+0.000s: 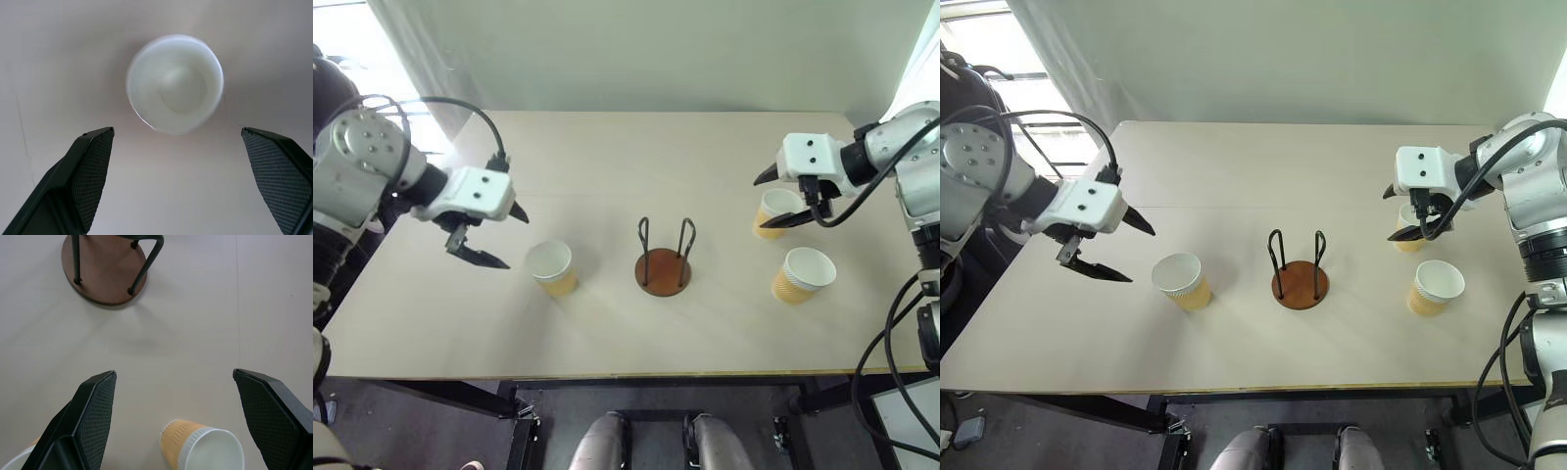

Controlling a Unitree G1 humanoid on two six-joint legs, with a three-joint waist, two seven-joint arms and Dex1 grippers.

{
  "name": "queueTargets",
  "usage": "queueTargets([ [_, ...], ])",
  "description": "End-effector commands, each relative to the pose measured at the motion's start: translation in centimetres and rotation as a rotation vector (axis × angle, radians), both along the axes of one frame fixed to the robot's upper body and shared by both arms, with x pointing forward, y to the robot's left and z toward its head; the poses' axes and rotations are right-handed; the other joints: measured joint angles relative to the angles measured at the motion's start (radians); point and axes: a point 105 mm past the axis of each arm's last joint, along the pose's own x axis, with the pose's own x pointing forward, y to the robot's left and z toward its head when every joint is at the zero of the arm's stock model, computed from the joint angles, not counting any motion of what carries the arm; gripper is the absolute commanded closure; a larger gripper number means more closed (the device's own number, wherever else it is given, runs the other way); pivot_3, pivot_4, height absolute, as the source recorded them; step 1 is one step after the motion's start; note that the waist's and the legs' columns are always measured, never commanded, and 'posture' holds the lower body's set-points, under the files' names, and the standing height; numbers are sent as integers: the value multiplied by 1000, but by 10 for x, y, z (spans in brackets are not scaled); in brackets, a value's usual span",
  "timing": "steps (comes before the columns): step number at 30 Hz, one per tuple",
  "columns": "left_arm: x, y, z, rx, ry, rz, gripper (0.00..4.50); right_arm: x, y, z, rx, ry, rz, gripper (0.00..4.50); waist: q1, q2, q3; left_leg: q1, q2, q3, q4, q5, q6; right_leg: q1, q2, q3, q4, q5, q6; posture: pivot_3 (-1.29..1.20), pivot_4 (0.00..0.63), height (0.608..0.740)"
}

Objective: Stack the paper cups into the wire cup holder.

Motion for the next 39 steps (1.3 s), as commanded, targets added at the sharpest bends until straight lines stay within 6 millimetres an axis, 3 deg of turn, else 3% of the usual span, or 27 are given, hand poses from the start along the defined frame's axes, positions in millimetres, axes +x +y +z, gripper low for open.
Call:
queueTargets([
  [1, -8, -1, 3, 61, -4, -55, 0, -4, -2, 15, 12, -46, 12, 601, 0, 0, 0, 0, 0, 0, 0, 0, 0, 0, 0, 0, 0, 0, 0, 0, 150, 740],
  [6, -16, -9, 0, 64, 24, -91, 0, -4, -5, 14, 0, -39, 7, 601, 0, 0, 0, 0, 0, 0, 0, -2, -3, 0, 0, 0, 0, 0, 0, 0, 150, 740],
  [13, -18, -6, -14, 109, 53, -116, 0, -4, -5, 15, -4, -38, 4, 601, -2, 0, 0, 1, 0, 0, 0, -2, -4, 0, 0, 0, 1, 0, 0, 0, 150, 740],
  [39, -3, 1, -51, 166, 73, -194, 0, -6, -2, 10, -7, -34, 16, 601, -1, 0, 0, 0, 0, 0, 0, -2, -3, 0, 0, 0, 1, 0, -1, 0, 150, 740],
])
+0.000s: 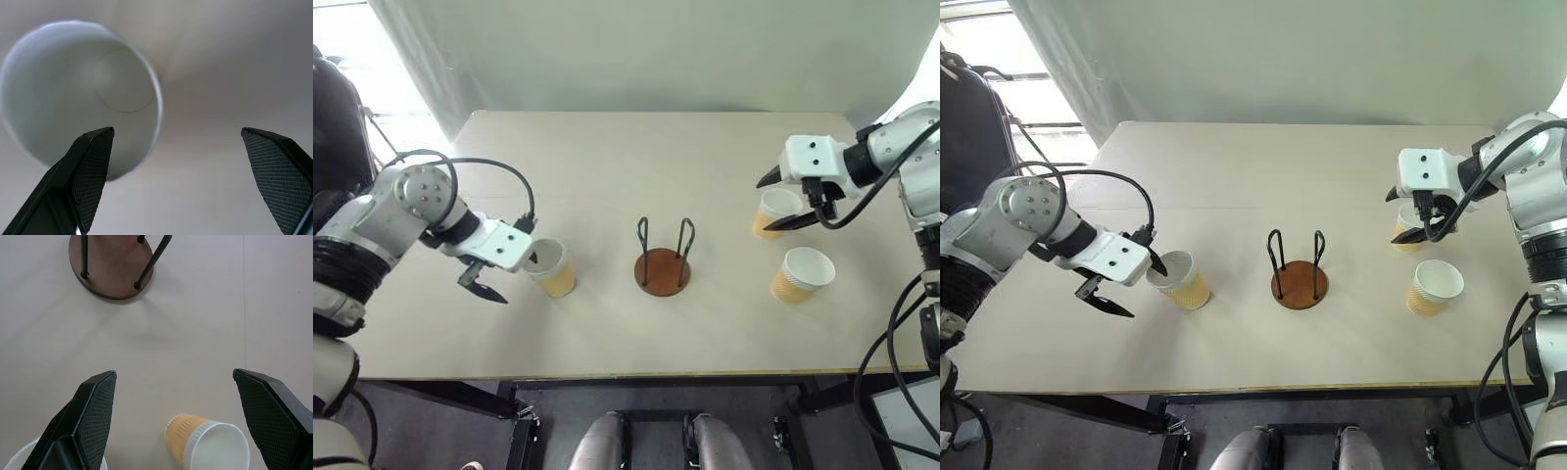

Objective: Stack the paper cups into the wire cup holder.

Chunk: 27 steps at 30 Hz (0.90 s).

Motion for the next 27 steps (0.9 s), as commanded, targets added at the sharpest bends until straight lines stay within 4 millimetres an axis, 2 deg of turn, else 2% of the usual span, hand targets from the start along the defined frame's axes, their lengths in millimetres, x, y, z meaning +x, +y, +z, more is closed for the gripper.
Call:
queueTargets([
  [1, -2, 2, 5, 2, -5, -25, 0, -4, 0, 12, 9, -50, 13, 601, 0, 0, 0, 0, 0, 0, 0, 0, 0, 0, 0, 0, 0, 0, 0, 0, 150, 740],
  [8, 2, -1, 4, -7, -18, -42, 0, -3, 0, 13, 8, -55, 12, 601, 0, 0, 0, 0, 0, 0, 0, 0, 0, 0, 0, 0, 0, 0, 0, 0, 150, 740],
  [11, 5, -5, 5, -25, -27, -51, 630, -3, 1, 13, 10, -55, 13, 580, 0, 0, 0, 0, 0, 0, 0, 0, 0, 0, 0, 0, 1, 0, 0, 0, 150, 740],
  [21, 14, -8, 16, -2, -65, -67, 4356, -6, -2, 7, 11, -40, 8, 580, 1, 0, 0, 0, 0, 0, 1, 0, 0, 0, 0, 0, 0, 0, 0, 0, 150, 740],
  [27, 16, -10, 24, -1, -65, -50, 4457, -8, -8, 2, 15, -11, -3, 580, 1, 0, 0, 0, 0, 0, 1, 1, 1, 0, 0, 0, 1, 0, 0, 0, 150, 740],
])
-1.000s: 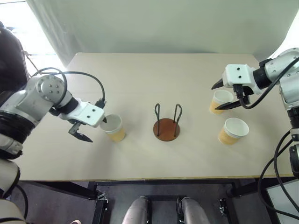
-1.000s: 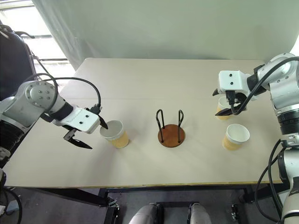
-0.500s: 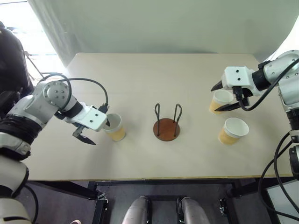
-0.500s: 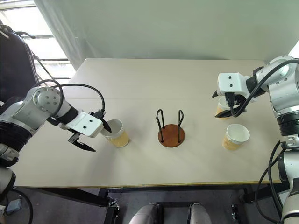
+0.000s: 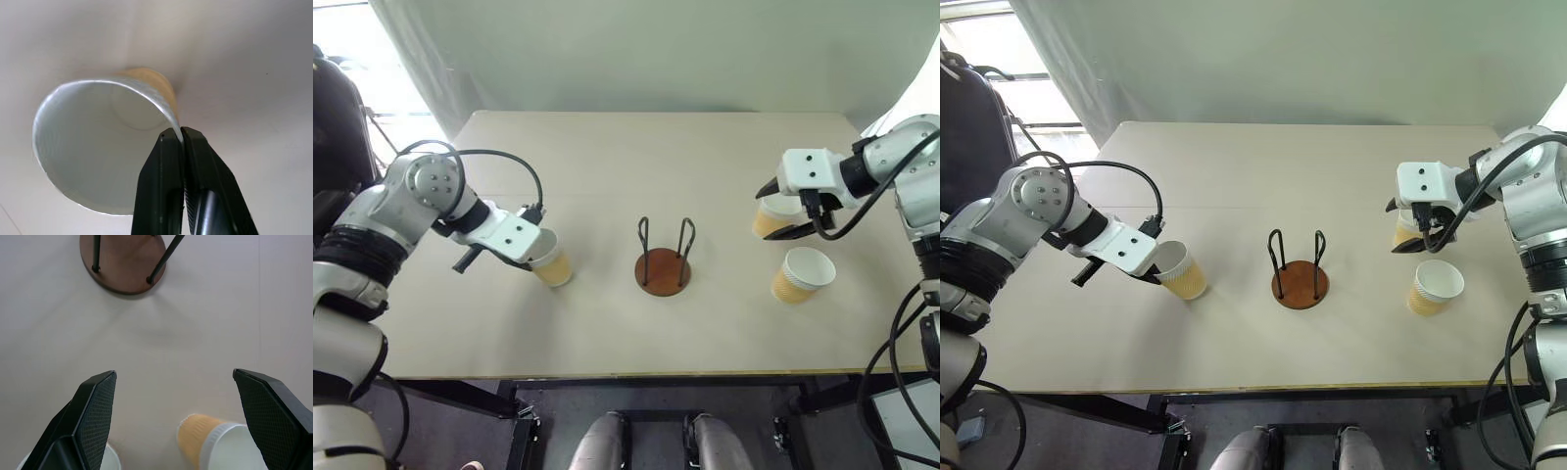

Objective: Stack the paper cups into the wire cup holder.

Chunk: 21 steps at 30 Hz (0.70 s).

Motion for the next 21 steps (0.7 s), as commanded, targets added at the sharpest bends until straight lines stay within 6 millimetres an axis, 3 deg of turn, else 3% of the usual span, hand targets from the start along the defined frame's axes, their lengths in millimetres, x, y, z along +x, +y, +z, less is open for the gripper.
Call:
queueTargets([
  [1, 1, 0, 18, -3, -14, 7, 4457, -4, -4, 16, 23, -47, 5, 580, 0, 0, 0, 0, 0, 0, 0, 0, 0, 0, 0, 0, 0, 0, 0, 0, 150, 740],
  [6, 12, -10, 37, -75, -47, 34, 4457, -3, -12, 13, 19, -27, -13, 580, 3, 0, 0, 0, 0, 0, 0, 0, 0, 0, 0, 0, 0, 0, 0, 0, 150, 740],
  [12, 23, -35, 71, -191, -79, 50, 4457, -1, -18, 11, 21, -15, -33, 580, 4, 0, 0, -1, 0, 0, 1, 0, 0, 1, 0, 0, -1, 1, 1, 0, 150, 740],
  [15, 30, -60, 94, -244, -108, 13, 4457, -2, -23, 8, 18, -2, -47, 580, 8, 0, 0, -2, 0, 0, 1, 1, 1, 1, 0, 0, -1, 1, 2, 0, 150, 740],
  [21, 33, -100, 117, -270, -144, -85, 4457, -4, -28, 6, 14, 9, -61, 580, 11, 0, 0, -3, -1, 1, 1, 1, 6, 1, -1, 0, -3, 0, 5, 0, 150, 740],
])
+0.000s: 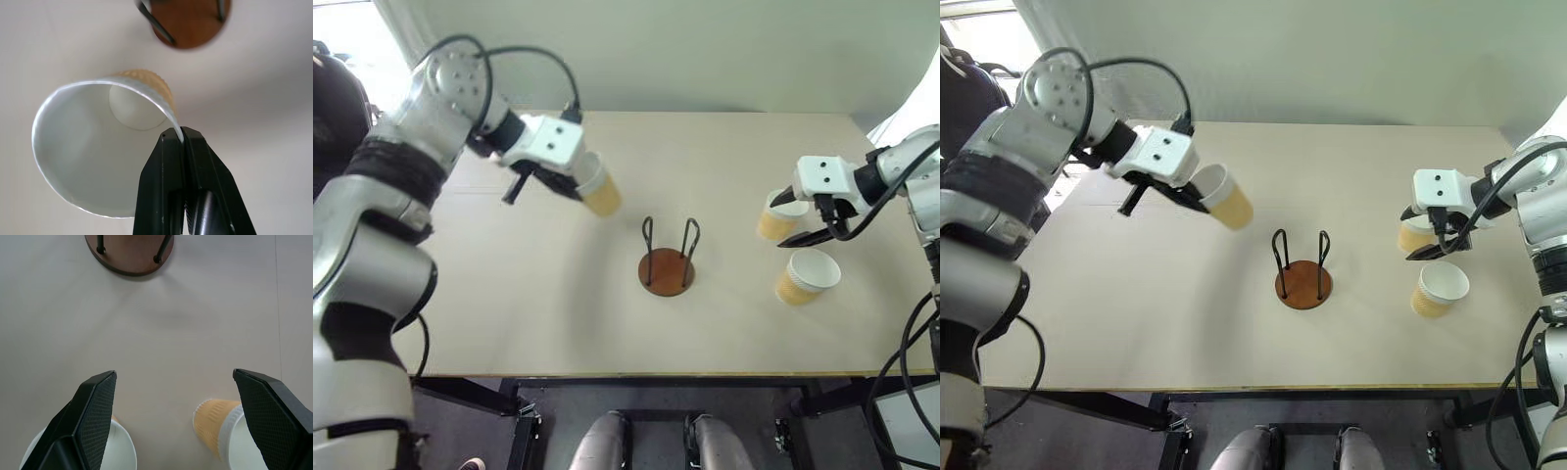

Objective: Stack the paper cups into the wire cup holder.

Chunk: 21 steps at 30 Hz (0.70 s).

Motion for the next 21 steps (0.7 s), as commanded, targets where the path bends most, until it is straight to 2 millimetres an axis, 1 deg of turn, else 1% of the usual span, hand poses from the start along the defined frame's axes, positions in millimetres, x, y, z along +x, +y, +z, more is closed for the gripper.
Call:
queueTargets([
  [1, -3, -15, 19, -14, -20, -49, 4457, -4, -6, 14, 14, -42, -5, 580, 0, 0, 0, 0, 0, 0, 0, 1, 2, 0, 0, 0, 0, 0, 1, 0, 150, 740],
  [10, -9, -61, 29, -11, -49, -188, 4457, -8, -11, 15, 1, -33, -20, 580, 3, 0, 0, -3, 0, 1, 2, -1, 7, 0, 0, 0, -1, -2, 6, 0, 150, 740],
  [14, -12, -71, 28, -6, -42, -225, 4457, -10, -13, 15, -5, -31, -25, 580, 6, 0, 0, -4, 0, 2, 4, -2, 8, -1, 0, 0, -1, -2, 8, 0, 150, 740],
  [21, -18, -83, 25, -8, -18, -278, 4457, -12, -14, 16, -10, -31, -28, 580, 7, 0, 0, -6, 0, 1, 11, -4, 10, 0, 0, 0, 0, -1, 9, 0, 150, 740],
])
